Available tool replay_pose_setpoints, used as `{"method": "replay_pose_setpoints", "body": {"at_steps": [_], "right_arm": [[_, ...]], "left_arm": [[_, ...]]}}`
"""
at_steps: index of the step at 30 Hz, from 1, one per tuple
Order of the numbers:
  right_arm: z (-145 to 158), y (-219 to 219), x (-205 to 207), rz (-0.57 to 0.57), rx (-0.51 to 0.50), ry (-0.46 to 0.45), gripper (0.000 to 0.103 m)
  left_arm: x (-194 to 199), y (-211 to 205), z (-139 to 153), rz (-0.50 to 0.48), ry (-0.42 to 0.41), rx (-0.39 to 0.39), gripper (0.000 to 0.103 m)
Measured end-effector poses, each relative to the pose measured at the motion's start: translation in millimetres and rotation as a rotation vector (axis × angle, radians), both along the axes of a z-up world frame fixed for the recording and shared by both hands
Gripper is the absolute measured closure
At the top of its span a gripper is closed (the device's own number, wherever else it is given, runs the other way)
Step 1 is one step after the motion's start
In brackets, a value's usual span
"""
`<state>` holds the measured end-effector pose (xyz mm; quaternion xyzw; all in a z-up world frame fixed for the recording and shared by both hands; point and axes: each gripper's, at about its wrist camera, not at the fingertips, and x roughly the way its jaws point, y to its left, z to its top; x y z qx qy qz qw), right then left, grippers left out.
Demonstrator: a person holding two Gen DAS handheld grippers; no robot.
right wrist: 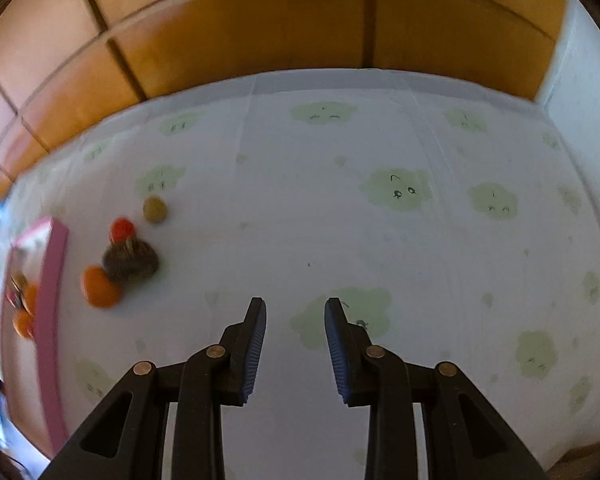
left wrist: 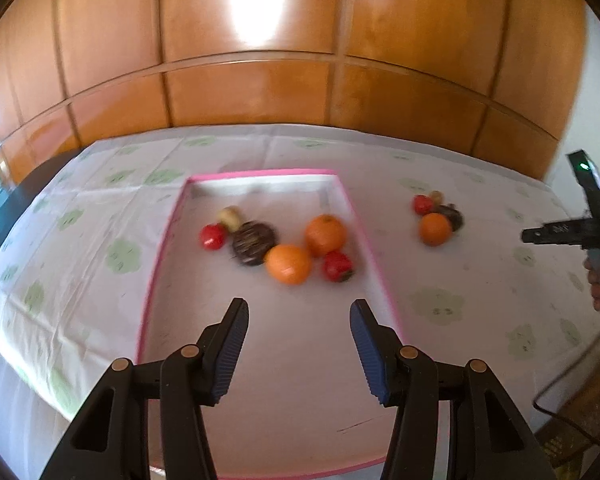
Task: Organize fruits
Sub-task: 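Withdraw the right tool from the tray back toward the fruit pile, then move the left tool to the stemmed mandarin and close on it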
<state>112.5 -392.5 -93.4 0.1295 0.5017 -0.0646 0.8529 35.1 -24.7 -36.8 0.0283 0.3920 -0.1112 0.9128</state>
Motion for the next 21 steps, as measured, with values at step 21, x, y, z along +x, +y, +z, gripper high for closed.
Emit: {"method": "replay_pose_setpoints", "body": {"at_steps": [21], "right_arm": [[14, 4, -1, 0.022, 0.017, -0.05, 0.072]], "left_arm": [[90, -144, -25, -0.279, 0.135, 0.009, 0.047]]}}
